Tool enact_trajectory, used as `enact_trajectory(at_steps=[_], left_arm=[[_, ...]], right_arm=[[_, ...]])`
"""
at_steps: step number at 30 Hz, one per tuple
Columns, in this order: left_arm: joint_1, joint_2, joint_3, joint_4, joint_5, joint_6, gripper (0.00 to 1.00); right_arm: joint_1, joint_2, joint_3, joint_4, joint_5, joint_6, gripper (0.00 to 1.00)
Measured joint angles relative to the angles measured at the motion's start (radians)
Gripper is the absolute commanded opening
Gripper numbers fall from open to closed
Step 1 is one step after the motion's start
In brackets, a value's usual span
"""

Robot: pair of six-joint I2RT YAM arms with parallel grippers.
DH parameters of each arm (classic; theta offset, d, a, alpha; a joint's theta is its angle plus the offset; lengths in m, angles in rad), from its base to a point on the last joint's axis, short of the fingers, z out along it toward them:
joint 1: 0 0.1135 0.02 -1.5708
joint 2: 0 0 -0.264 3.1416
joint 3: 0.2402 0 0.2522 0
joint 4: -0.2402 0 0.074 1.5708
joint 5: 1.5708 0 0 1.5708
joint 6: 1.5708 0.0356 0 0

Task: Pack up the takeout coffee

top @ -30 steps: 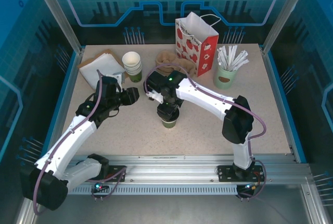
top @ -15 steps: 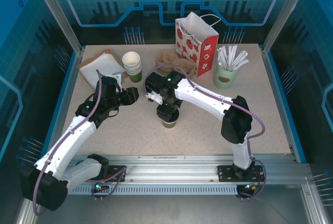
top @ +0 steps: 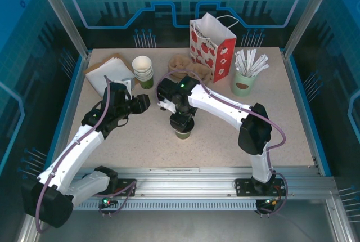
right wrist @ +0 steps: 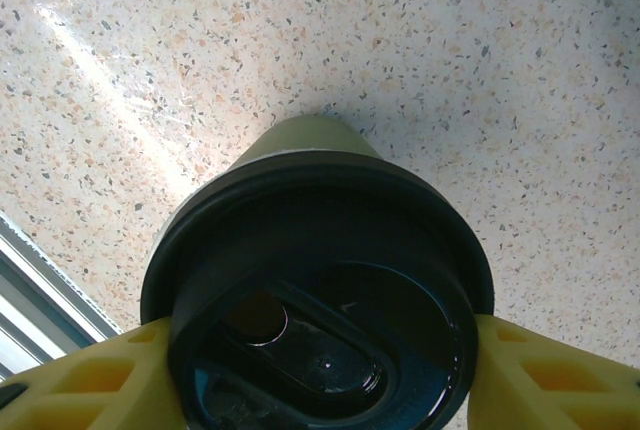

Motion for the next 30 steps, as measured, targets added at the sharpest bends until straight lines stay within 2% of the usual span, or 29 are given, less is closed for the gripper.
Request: enact_trajectory(at_steps=[30], left_arm=[[0.000, -0.013, -0.011, -0.001, 0.000, 0.000, 0.59]], right_arm=[[-0.001, 0.002, -0.022, 0.020, -0.016, 0.000, 0.51]])
